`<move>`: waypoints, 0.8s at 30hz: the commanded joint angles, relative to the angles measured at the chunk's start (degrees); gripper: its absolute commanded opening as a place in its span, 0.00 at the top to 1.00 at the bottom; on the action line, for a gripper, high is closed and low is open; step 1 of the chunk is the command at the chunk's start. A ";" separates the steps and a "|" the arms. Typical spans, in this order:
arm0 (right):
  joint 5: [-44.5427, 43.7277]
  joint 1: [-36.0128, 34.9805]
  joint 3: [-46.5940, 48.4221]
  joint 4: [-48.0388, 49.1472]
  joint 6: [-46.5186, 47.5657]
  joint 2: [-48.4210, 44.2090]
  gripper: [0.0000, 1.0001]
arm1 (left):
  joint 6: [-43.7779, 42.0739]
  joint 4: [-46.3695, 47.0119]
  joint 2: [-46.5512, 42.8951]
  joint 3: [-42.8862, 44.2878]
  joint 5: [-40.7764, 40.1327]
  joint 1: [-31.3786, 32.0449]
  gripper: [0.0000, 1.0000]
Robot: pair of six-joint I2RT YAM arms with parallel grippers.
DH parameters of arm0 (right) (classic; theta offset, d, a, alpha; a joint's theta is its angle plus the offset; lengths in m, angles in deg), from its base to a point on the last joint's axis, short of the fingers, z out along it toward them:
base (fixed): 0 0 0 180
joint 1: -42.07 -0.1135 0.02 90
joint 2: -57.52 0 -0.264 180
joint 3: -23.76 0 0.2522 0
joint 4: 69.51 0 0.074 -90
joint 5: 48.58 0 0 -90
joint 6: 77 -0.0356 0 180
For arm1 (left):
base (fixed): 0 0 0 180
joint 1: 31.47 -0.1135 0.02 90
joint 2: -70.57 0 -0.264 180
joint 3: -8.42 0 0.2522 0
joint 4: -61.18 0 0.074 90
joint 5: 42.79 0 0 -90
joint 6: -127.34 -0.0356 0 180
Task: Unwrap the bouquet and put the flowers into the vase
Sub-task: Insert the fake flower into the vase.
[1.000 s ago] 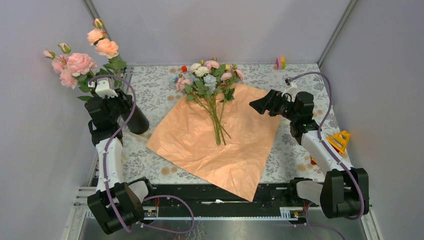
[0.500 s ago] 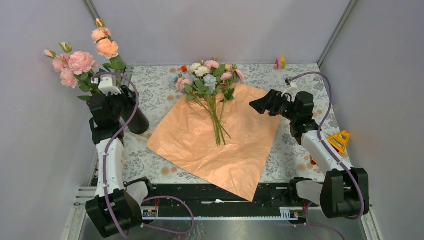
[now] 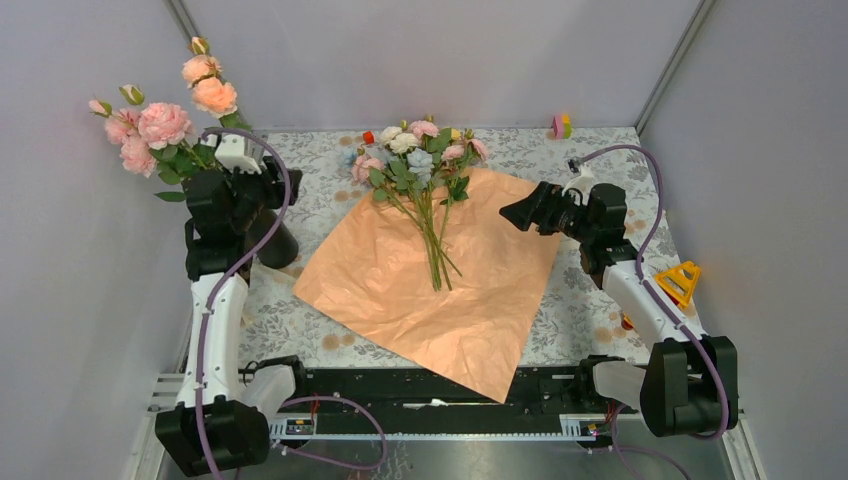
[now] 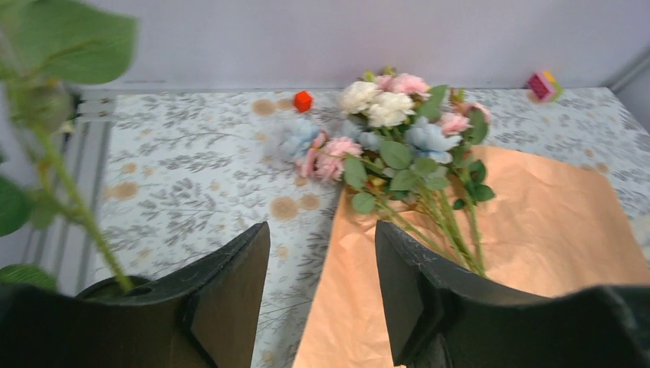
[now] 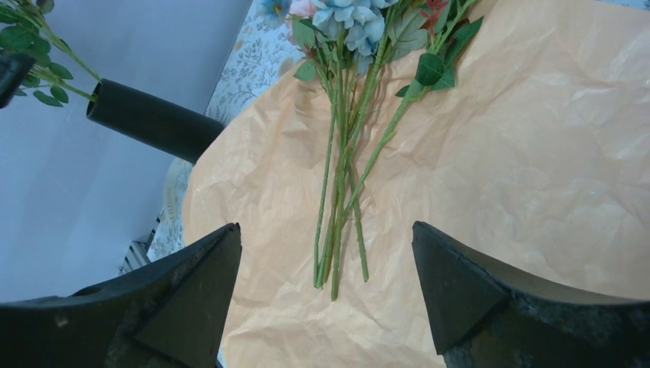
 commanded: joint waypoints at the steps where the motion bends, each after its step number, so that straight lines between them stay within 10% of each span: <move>1: -1.87 0.03 3.20 -3.54 2.94 -0.08 0.13 | 0.54 -0.77 1.09 4.63 1.61 4.72 0.43; 24: -25.03 -29.94 21.28 -23.68 3.01 20.93 0.30 | 7.34 -1.29 12.77 6.28 -0.18 17.12 0.43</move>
